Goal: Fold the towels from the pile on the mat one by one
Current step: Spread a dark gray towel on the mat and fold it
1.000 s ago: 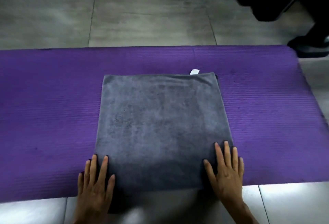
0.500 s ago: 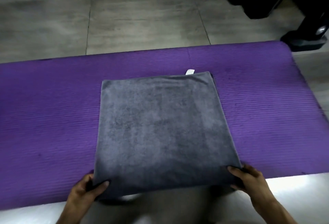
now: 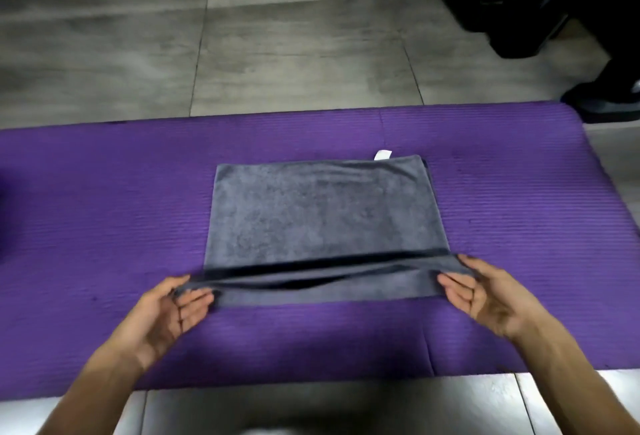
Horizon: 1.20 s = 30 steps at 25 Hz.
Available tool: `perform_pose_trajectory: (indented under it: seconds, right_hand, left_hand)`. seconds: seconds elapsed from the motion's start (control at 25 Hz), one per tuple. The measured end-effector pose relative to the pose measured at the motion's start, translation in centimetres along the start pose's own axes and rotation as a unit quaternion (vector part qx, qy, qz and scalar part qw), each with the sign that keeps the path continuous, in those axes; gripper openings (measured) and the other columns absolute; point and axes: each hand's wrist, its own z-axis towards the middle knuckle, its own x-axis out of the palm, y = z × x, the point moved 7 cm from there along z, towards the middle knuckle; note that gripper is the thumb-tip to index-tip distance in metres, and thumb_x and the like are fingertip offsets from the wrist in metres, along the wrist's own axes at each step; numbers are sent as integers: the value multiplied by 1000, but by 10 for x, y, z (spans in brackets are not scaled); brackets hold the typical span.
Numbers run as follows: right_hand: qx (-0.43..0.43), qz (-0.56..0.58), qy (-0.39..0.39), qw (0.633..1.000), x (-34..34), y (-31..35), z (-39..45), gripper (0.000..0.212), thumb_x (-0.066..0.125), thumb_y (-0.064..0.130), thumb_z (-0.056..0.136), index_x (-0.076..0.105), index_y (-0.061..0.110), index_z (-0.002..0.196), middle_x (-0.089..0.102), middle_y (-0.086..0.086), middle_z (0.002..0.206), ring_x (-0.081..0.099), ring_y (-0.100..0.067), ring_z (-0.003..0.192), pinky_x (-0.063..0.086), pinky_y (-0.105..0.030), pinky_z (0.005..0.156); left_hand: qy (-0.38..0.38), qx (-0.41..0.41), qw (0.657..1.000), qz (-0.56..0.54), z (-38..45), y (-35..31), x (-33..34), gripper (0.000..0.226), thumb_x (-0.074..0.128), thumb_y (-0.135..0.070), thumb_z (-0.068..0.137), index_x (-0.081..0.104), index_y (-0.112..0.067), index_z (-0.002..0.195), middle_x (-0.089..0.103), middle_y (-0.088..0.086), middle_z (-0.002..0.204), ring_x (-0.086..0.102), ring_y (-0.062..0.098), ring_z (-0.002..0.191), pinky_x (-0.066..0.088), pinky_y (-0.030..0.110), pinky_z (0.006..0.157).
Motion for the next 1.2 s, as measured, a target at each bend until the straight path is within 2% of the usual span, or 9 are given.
perform_pose_trajectory:
  seconds: [0.08,0.16,0.24,0.36,0.44,0.68,0.96,1.12,1.2]
  right_hand:
    - [-46,71,16,996,27,23,16,58,98,24,32,68,15,81,74,-19,95,75,-28,78,61,-34,59]
    - [-131,98,41,986,44,32,27,29,81,25,74,63,14,94,71,-14,111,72,-28,90,62,-32,70]
    - [-340,-145,-37,928,46,37,16,11,61,10,91,62,19,97,71,3,101,66,-22,90,58,-29,73]
    - [-541,-642,-96,534,60,-2,7,36,71,18,66,63,21,101,65,3,101,60,-27,84,51,-41,74]
    - [-493,-752,-123,421,52,-20,20,46,68,24,60,62,20,105,60,-2,108,55,-30,85,48,-44,73]
    - [-460,-761,-132,438,59,1,19,35,38,33,71,66,17,85,64,-3,88,61,-29,77,51,-40,69]
    - [-500,-729,81,460,-6,-56,-33,28,54,29,67,54,30,95,59,8,96,57,-15,84,40,-22,81]
    - [-496,-698,62,512,-17,-49,-31,22,50,30,82,62,30,100,67,7,101,64,-19,88,48,-30,82]
    - [-493,-703,-15,513,-5,-28,-18,28,46,32,84,63,27,106,67,4,105,61,-24,88,50,-35,80]
  left_hand:
    - [15,32,996,-82,19,-19,25,24,41,-30,98,57,-14,91,75,11,89,74,20,76,59,31,73]
    - [5,147,988,54,26,-32,38,23,47,-27,98,61,-11,105,71,10,101,71,25,88,53,31,83]
    - [-22,345,856,385,28,-34,48,24,68,-10,85,63,-9,109,65,8,99,65,32,93,50,25,80]
    - [21,475,534,699,20,5,71,62,81,-11,47,60,-20,104,57,3,102,62,30,87,57,36,71]
    - [1,459,481,747,22,11,71,69,79,-16,39,57,-22,105,54,3,101,60,28,85,57,38,64]
    - [7,344,452,823,40,-8,88,54,52,-16,88,41,-21,141,41,1,145,41,24,132,37,32,104]
    - [298,227,403,835,9,51,49,20,61,-20,77,56,-22,96,58,-11,101,54,8,92,42,20,79]
    - [294,254,560,731,2,41,45,8,63,-27,79,57,-26,83,56,-13,76,50,3,67,45,25,63]
    - [190,376,550,721,13,15,46,16,61,-26,74,60,-28,90,58,-13,87,53,7,76,46,28,76]
